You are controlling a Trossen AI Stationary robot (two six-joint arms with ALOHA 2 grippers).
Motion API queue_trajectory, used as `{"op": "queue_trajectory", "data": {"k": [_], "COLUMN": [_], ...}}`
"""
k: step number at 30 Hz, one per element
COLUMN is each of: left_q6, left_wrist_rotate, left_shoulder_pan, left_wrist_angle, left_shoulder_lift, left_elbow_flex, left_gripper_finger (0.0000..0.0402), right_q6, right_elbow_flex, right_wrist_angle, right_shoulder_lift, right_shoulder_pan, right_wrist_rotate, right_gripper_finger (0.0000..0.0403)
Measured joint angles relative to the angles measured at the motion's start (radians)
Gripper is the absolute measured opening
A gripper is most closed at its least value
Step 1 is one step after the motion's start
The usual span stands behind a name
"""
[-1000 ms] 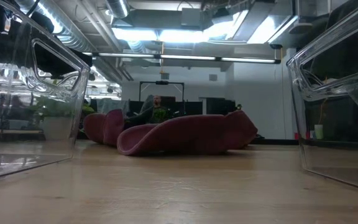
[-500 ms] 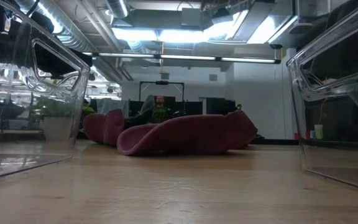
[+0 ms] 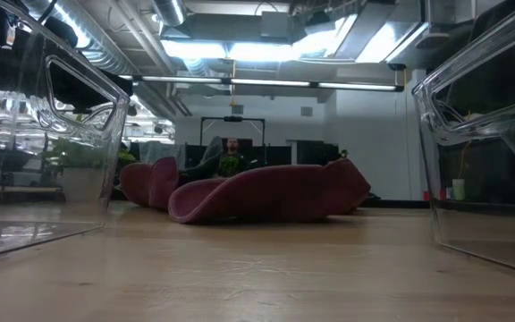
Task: Pick & Place hat
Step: Put the right black cap into the right transparent bin
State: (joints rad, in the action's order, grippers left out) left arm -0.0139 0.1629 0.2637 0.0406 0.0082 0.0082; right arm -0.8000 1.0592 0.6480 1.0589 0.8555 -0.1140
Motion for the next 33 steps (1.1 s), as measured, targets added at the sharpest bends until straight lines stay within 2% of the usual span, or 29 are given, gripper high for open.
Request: {"op": "queue_trajectory", "data": {"k": [7,16,22,28,33], "left_q6": [0.0,0.0,0.0,0.0,0.0], "left_wrist_rotate": [0.0,0.0,0.0,0.0,0.0], "left_shoulder_pan": [0.0,0.0,0.0,0.0,0.0], "left_wrist_angle": [0.0,0.0,0.0,0.0,0.0], "left_shoulder_lift": [0.0,0.0,0.0,0.0,0.0], "left_elbow_flex": [0.0,0.0,0.0,0.0,0.0], "left_gripper_finger": [0.0198,0.0198,0.0198,0.0198,0.0198], "right_q6": [0.017,-0.027,-0.022,-0.02,0.001], "right_elbow_flex": [-0.025,-0.256,-0.334,-0.36,-0.319], "right_wrist_angle": [0.013,-0.251,-0.271,-0.282,-0.275], "right_shoulder_lift": [0.01,0.008,0.008,0.001,-0.037], "right_shoulder_pan": [0.0,-0.029,-0.05,-0.055,-0.055], "right_wrist_rotate": [-0.026,0.025,0.027,0.028,0.028], "right_gripper_finger": [0.0031,0.0033,0.0027,0.0035,0.0027]}}
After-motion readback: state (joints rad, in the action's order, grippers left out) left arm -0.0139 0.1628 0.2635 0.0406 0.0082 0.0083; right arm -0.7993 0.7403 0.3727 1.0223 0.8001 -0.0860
